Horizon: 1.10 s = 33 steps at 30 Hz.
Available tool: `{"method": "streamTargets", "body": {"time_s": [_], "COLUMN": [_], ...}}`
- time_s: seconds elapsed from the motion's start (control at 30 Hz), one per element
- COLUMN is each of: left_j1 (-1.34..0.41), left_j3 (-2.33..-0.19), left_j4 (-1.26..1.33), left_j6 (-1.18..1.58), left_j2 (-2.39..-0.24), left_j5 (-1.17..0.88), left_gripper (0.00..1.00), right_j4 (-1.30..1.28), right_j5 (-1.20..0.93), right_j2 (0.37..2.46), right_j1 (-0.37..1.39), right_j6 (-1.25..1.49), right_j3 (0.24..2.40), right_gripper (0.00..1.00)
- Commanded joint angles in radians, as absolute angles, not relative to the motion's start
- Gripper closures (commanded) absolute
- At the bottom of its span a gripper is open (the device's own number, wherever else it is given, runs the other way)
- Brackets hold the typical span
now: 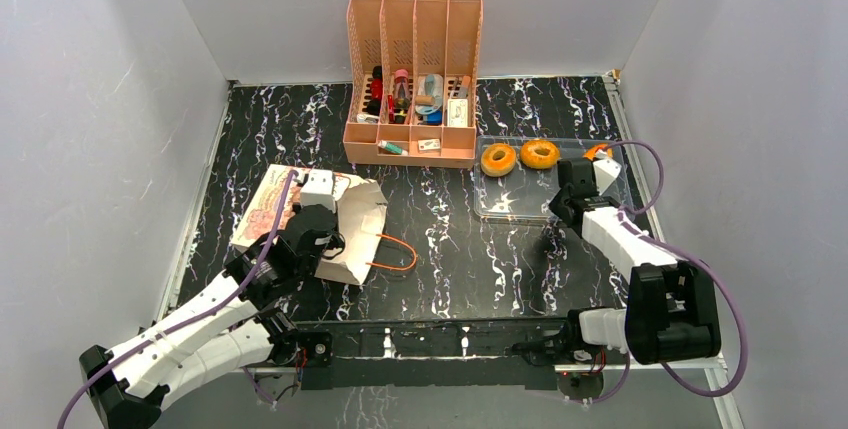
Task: Take the fake bread out of the paper bag
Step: Place the fake bread in the container.
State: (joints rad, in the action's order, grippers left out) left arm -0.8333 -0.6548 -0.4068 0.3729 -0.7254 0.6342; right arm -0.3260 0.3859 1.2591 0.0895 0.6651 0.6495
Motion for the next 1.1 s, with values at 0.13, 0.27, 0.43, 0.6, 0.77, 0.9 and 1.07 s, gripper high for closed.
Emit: {"method": "streamTargets", "body": {"time_s": [0.13, 0.27, 0.43, 0.6, 0.77, 0.9, 1.07], "left_j1": [-0.834, -0.834, -0.834, -0.834, -0.834, -0.835, -0.834], "left_j3": [-0.658, -0.660, -0.661, -0.660, -0.661, -0.663, -0.663], "left_j4": [-0.375, -0.375, -0.381, -0.390, -0.391, -0.395, -0.404], "left_j6": [0.364, 0.364, 0.367, 0.373, 0.374, 0.374, 0.377], "left_j2": [-0.724, -0.727, -0.718, -0.706, -0.703, -0.700, -0.691], "left_j5": [0.619, 0.616, 0.616, 0.615, 0.612, 0.610, 0.612], "left_gripper": [1.00, 1.00, 1.00, 1.00, 1.00, 1.00, 1.00], "right_j4": [-0.226, -0.225, -0.224, -0.228, -0.230, -0.230, -0.232], "right_j5": [0.331, 0.321, 0.303, 0.283, 0.273, 0.262, 0.258], "right_j2": [1.272, 1.265, 1.262, 1.242, 1.220, 1.218, 1.207], "right_j1": [0.043, 0.043, 0.041, 0.043, 0.043, 0.043, 0.042], "right_j6": [0.646, 0.651, 0.663, 0.681, 0.693, 0.699, 0.705], "right_j3": [0.618, 0.611, 0.603, 0.589, 0.571, 0.564, 0.555], "right_gripper": [0.76, 0.68, 0.67, 0.67, 0.65, 0.63, 0.62]}}
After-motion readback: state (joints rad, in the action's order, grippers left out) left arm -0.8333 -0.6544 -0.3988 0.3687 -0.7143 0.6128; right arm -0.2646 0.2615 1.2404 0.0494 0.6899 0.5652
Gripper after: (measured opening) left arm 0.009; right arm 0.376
